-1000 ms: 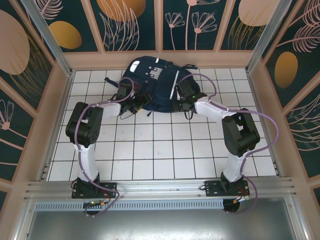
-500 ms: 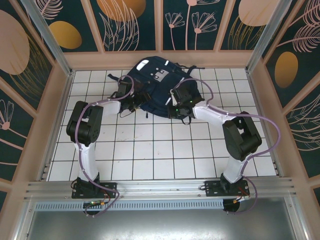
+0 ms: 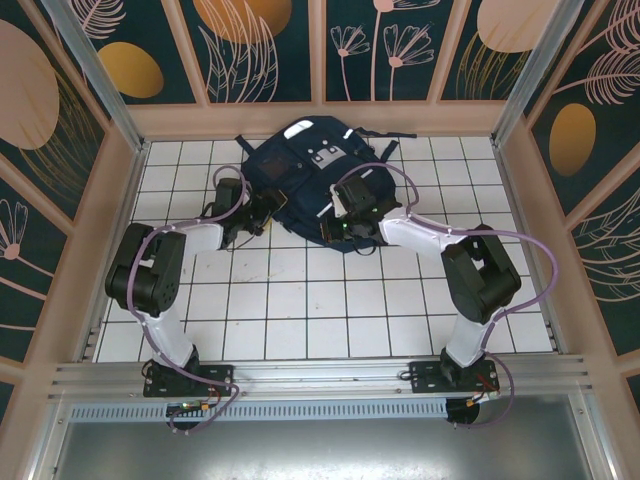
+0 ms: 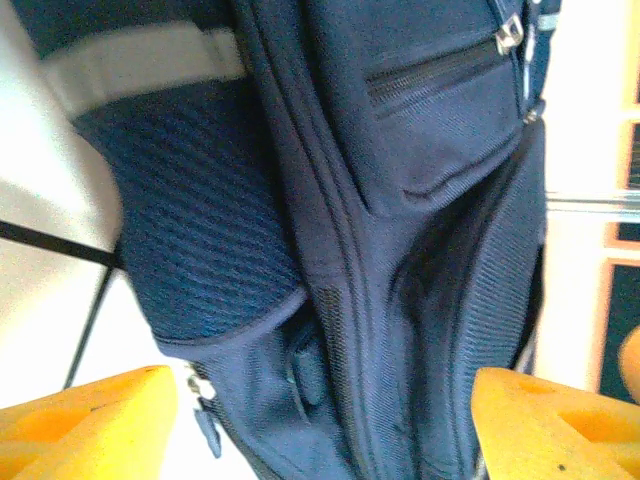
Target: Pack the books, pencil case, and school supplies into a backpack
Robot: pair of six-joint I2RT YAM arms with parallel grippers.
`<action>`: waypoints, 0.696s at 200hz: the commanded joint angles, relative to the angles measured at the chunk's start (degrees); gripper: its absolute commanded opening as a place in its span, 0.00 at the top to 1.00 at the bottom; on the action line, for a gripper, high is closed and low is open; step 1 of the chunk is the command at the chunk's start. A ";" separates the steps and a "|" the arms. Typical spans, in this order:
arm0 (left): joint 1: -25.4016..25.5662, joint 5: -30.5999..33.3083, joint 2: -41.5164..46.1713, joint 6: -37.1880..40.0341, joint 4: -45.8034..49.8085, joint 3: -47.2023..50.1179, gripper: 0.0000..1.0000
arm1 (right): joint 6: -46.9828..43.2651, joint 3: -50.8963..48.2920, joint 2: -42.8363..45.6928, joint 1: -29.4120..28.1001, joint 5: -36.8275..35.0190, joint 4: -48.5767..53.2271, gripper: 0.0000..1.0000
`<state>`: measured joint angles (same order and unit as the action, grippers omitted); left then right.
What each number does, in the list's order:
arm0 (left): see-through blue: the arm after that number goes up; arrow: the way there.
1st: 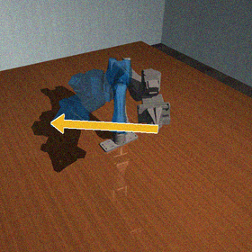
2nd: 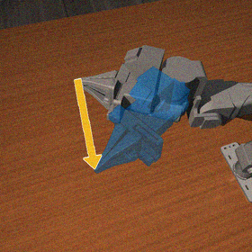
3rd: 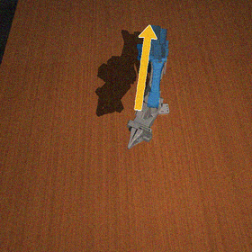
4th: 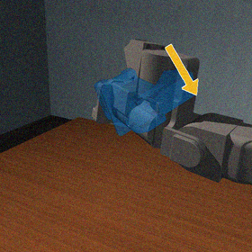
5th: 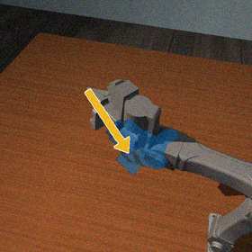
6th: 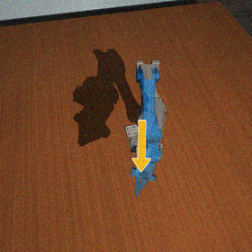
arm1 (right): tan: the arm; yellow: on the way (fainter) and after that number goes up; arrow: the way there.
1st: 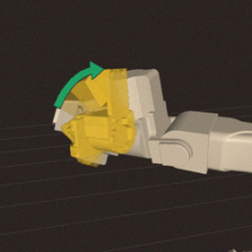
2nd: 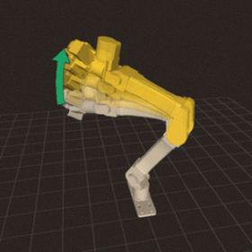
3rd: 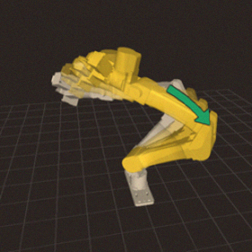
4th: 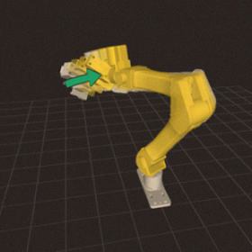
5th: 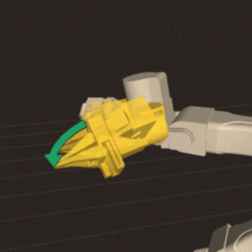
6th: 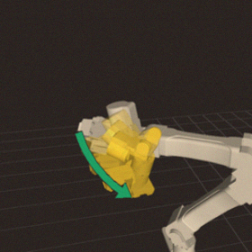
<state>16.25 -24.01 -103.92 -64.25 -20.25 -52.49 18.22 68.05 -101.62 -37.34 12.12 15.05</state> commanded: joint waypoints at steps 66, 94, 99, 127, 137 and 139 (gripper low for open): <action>6.96 0.05 -8.00 -8.04 -6.04 -8.18 0.28 | 0.68 -3.35 1.33 -0.36 3.08 -1.96 1.00; 7.13 -0.16 -11.12 -9.22 -7.67 -9.04 0.29 | 0.17 -3.70 1.02 -0.30 3.26 -2.02 1.00; 7.28 -0.17 -11.60 -8.90 -7.35 -9.70 0.29 | 0.08 -3.80 0.89 -0.23 3.25 -2.13 1.00; 7.61 -0.03 -14.19 -6.90 -5.56 -12.79 0.64 | -0.54 -4.00 0.20 0.40 3.46 -2.06 1.00; 7.56 0.19 -14.72 -6.53 -5.46 -13.05 0.75 | -0.89 -3.98 0.45 0.56 3.03 -1.74 1.00; 7.57 0.13 -14.84 -6.42 -5.36 -13.12 0.77 | -1.03 -3.98 0.52 0.64 2.90 -1.64 1.00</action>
<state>23.55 -25.15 -116.01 -72.01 -25.21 -63.16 18.35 65.45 -101.62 -36.53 12.14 11.46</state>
